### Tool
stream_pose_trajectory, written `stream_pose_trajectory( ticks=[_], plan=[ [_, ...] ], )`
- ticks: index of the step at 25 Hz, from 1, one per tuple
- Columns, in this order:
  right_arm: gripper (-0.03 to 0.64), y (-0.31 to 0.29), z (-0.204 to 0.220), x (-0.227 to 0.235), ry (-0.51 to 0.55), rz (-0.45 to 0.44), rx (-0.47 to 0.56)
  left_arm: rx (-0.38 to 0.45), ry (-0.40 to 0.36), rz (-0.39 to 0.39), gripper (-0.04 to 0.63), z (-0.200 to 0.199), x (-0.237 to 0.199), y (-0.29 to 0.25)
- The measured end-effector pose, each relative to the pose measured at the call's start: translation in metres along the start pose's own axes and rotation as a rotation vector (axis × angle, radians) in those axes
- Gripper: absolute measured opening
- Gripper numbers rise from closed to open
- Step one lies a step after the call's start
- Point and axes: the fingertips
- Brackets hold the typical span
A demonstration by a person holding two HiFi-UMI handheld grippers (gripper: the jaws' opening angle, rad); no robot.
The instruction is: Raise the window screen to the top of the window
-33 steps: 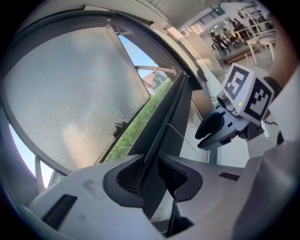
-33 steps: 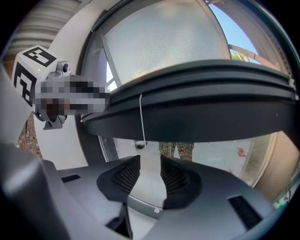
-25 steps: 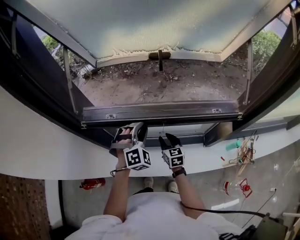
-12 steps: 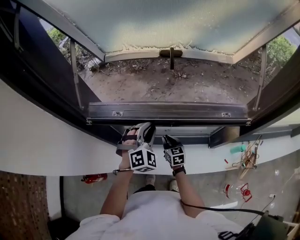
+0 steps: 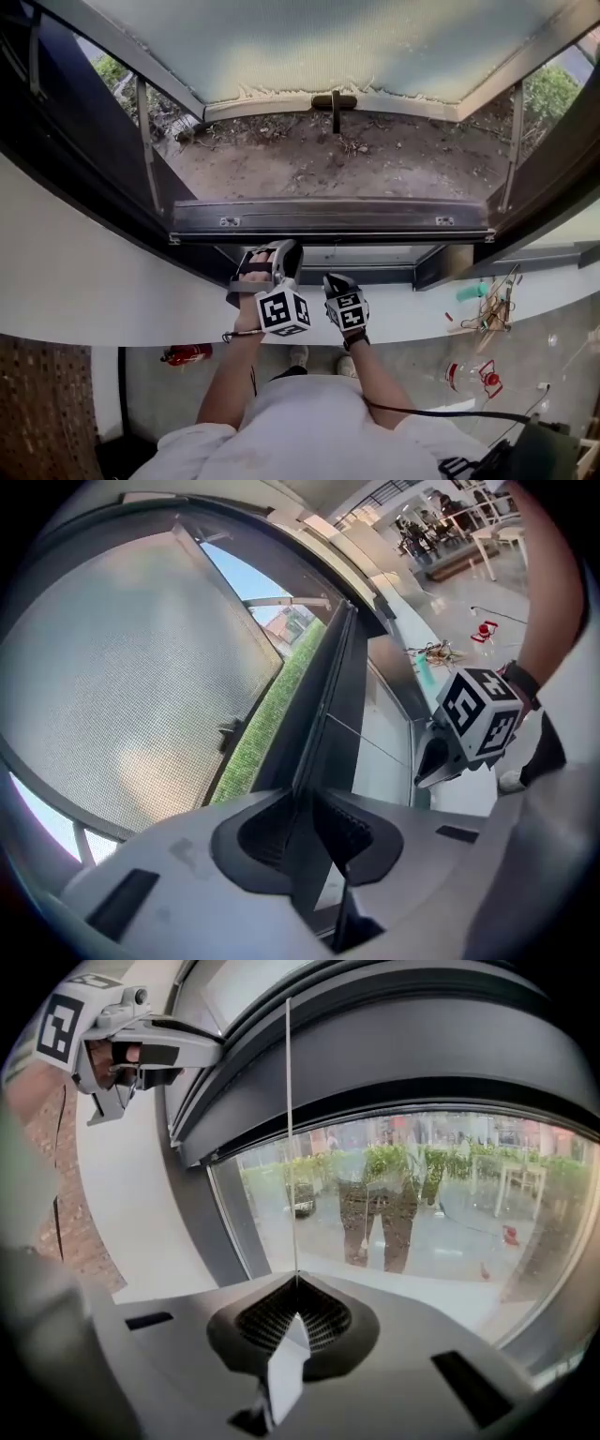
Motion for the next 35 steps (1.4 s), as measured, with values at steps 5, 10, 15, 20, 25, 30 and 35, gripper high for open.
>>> stream_pose_trajectory(
  ticks=[5, 10, 15, 20, 25, 30, 35],
  plan=[
    [0.002, 0.01, 0.016, 0.012, -0.017, 0.008, -0.026, -0.037, -0.055, -0.041, 0.052, 0.001, 0.001, -0.001],
    [0.002, 0.02, 0.023, 0.017, -0.03, -0.01, -0.019, -0.004, 0.039, -0.029, 0.052, -0.001, -0.002, 0.001],
    [0.002, 0.021, 0.031, 0.011, 0.018, -0.004, -0.031, 0.027, 0.059, -0.037, 0.054, -0.004, -0.001, 0.002],
    [0.002, 0.021, 0.037, 0.008, 0.035, -0.002, -0.048, 0.058, 0.059, -0.014, 0.054, -0.004, -0.002, 0.003],
    [0.002, 0.023, 0.044, 0.009, 0.029, -0.004, -0.063, 0.057, 0.059, -0.022, 0.054, -0.003, -0.002, 0.003],
    [0.002, 0.022, 0.056, 0.009, 0.021, -0.01, -0.088, 0.036, 0.047, -0.049, 0.052, -0.002, -0.003, 0.002],
    [0.002, 0.014, 0.091, 0.005, -0.017, -0.027, -0.16, -0.011, 0.022, -0.1, 0.034, -0.001, -0.004, 0.001]
  ],
)
Point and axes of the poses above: the fingertips, and each gripper's own axes: y backward along the fingers, x to its right, z out of its underside, and after that the axes turned 10 degrees about -x, right-handed
